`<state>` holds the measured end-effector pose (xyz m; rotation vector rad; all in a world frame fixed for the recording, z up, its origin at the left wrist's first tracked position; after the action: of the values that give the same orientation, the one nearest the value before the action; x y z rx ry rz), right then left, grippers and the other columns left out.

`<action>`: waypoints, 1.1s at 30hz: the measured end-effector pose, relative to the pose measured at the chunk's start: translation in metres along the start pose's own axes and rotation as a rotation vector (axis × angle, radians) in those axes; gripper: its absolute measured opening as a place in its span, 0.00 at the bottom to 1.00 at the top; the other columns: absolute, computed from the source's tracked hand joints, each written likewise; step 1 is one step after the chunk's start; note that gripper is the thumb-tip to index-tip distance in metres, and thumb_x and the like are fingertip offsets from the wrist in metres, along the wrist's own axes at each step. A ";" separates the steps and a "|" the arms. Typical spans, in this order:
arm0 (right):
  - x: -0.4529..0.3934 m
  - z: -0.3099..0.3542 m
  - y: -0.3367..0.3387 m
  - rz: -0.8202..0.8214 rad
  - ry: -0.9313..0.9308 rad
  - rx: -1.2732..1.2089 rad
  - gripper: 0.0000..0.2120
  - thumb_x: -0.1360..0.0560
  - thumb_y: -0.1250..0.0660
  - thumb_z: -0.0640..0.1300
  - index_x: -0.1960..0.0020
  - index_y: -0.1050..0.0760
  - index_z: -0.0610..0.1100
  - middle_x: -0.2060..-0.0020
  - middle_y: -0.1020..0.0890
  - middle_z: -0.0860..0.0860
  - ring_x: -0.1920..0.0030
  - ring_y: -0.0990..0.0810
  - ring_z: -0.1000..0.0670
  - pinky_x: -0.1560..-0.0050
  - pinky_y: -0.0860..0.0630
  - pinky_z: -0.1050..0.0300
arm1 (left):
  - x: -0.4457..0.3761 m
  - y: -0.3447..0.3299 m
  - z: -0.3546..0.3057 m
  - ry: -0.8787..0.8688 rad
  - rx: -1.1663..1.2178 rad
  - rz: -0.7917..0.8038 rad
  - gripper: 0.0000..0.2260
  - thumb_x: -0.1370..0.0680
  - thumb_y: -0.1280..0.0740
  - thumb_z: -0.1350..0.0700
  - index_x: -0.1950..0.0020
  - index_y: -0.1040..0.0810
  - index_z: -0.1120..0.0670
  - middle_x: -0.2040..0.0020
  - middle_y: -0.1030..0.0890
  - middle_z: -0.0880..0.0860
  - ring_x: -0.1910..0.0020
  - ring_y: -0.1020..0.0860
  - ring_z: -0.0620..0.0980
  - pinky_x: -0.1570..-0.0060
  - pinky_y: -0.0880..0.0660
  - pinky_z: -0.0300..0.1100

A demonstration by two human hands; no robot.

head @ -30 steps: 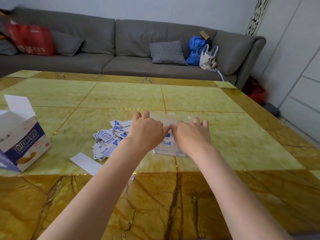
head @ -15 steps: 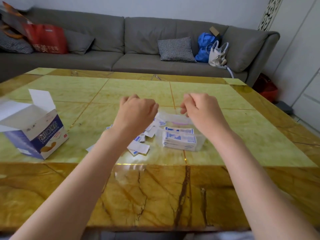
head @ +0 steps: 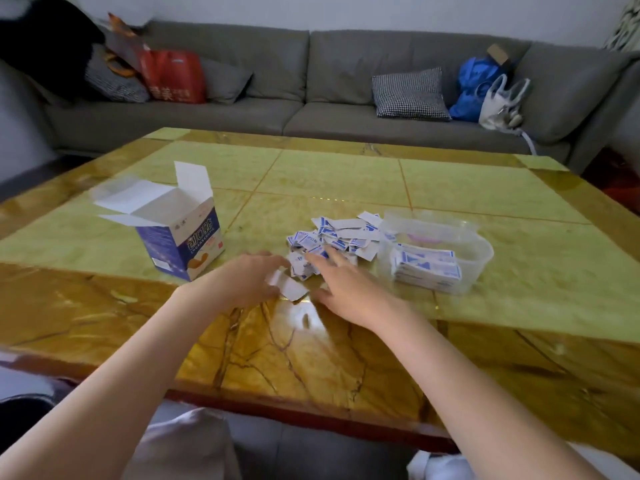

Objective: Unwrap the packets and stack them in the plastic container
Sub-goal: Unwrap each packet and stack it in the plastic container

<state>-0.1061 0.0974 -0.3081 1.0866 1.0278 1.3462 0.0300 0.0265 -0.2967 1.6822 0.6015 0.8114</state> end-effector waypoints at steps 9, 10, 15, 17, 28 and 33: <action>0.007 -0.004 0.007 -0.035 0.123 -0.100 0.15 0.25 0.40 0.36 0.39 0.28 0.46 0.46 0.27 0.50 0.49 0.24 0.50 0.49 0.27 0.56 | -0.001 0.007 0.012 -0.025 0.117 -0.028 0.15 0.27 0.31 0.53 0.41 0.25 0.49 0.50 0.26 0.47 0.53 0.29 0.44 0.52 0.34 0.35; 0.009 -0.007 0.010 -0.044 0.116 -0.120 0.14 0.25 0.38 0.36 0.41 0.27 0.46 0.48 0.25 0.51 0.51 0.25 0.51 0.50 0.28 0.59 | -0.002 0.007 0.012 -0.034 0.109 -0.035 0.15 0.27 0.31 0.53 0.41 0.25 0.49 0.50 0.28 0.47 0.53 0.30 0.44 0.52 0.34 0.35; 0.011 -0.015 0.017 -0.060 0.077 -0.259 0.10 0.28 0.37 0.34 0.50 0.22 0.43 0.51 0.20 0.49 0.55 0.23 0.54 0.51 0.27 0.64 | -0.001 0.005 0.011 -0.037 0.133 -0.050 0.10 0.27 0.31 0.54 0.47 0.26 0.50 0.51 0.32 0.47 0.52 0.30 0.47 0.57 0.36 0.36; 0.012 -0.018 0.023 -0.087 0.032 -0.388 0.11 0.27 0.39 0.33 0.51 0.20 0.43 0.50 0.18 0.49 0.53 0.20 0.52 0.46 0.24 0.61 | 0.001 0.006 0.011 -0.044 0.143 -0.081 0.07 0.28 0.30 0.54 0.58 0.29 0.48 0.53 0.31 0.47 0.52 0.29 0.47 0.57 0.36 0.37; 0.013 -0.016 0.037 -0.335 -0.045 -0.799 0.18 0.31 0.28 0.34 0.46 0.26 0.50 0.40 0.26 0.52 0.53 0.18 0.47 0.47 0.22 0.54 | 0.013 0.018 -0.007 -0.128 0.579 -0.190 0.03 0.30 0.27 0.52 0.59 0.20 0.49 0.62 0.20 0.45 0.65 0.25 0.43 0.64 0.31 0.32; 0.016 -0.021 0.040 -0.319 -0.144 -0.845 0.18 0.30 0.29 0.36 0.41 0.27 0.44 0.50 0.19 0.47 0.56 0.18 0.45 0.52 0.23 0.52 | 0.008 0.022 -0.005 -0.069 0.794 -0.358 0.08 0.28 0.29 0.59 0.56 0.24 0.48 0.62 0.20 0.48 0.66 0.24 0.42 0.61 0.27 0.33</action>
<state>-0.1356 0.1111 -0.2730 0.3537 0.4095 1.2276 0.0310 0.0298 -0.2735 2.1968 1.2426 0.2477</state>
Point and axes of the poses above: each hand's wrist, its own x-axis away from the middle knuckle, its own y-axis out of the back of the hand, z = x × y, the point moved 3 cm from there along -x, towards the middle knuckle
